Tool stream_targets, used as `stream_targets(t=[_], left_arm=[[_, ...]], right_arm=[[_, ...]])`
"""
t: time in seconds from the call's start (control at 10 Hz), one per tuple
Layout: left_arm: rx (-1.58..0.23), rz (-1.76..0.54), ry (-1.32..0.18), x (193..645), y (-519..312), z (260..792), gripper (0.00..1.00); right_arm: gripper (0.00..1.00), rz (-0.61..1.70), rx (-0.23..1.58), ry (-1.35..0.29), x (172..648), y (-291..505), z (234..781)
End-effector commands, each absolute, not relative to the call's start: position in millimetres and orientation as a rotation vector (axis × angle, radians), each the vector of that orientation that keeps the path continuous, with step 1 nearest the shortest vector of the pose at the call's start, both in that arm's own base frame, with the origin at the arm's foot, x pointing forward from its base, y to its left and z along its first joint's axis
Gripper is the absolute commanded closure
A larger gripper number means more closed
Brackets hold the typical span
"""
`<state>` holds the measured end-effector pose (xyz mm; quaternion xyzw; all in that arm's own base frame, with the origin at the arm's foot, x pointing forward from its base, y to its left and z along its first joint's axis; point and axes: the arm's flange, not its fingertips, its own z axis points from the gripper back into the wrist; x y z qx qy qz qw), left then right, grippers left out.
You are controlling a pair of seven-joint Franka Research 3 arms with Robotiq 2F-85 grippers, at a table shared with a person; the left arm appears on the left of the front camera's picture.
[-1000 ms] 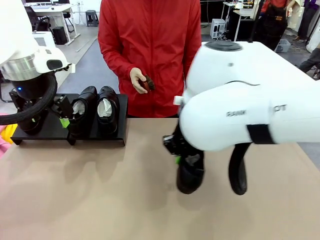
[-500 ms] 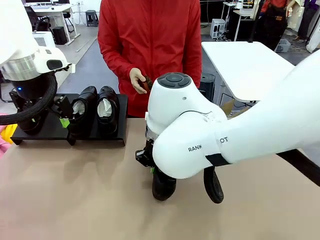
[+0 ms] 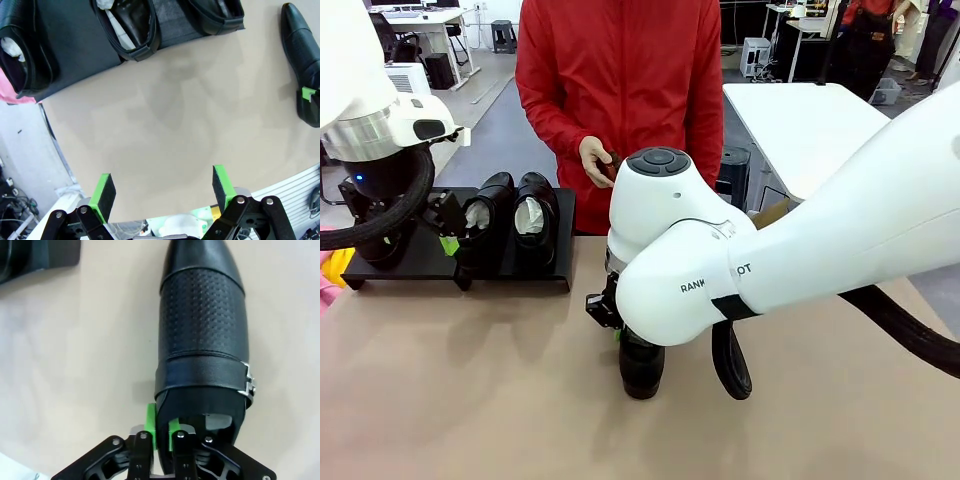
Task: Organize the shoes by placing them on the stand.
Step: Pick up one Shoe and place it in the middle of the table.
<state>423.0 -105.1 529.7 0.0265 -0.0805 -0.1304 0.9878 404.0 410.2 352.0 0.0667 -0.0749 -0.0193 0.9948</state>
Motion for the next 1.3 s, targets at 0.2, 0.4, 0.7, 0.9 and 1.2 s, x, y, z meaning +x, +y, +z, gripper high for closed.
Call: stream_targets(t=[0.2,0.4,0.7,0.9,1.2], left_arm=[[0.05,-0.268,-0.175,420.6,-102.4,528.7,0.0],[0.05,-0.268,-0.175,420.6,-102.4,528.7,0.0],[0.05,-0.268,-0.175,420.6,-102.4,528.7,0.0],[0.05,-0.268,-0.175,420.6,-102.4,528.7,0.0],[0.05,-0.268,-0.175,420.6,-102.4,528.7,0.0]], right_arm=[[0.0,-0.065,0.175,-0.197,396.9,409.7,375.7],[0.0,-0.078,0.207,-0.208,386.6,403.8,392.1],[0.0,-0.15,0.26,-0.175,375.6,390.8,417.3],[0.0,-0.085,0.21,-0.198,387.8,405.3,406.6],[0.0,-0.085,0.21,-0.198,387.8,405.3,406.6]])
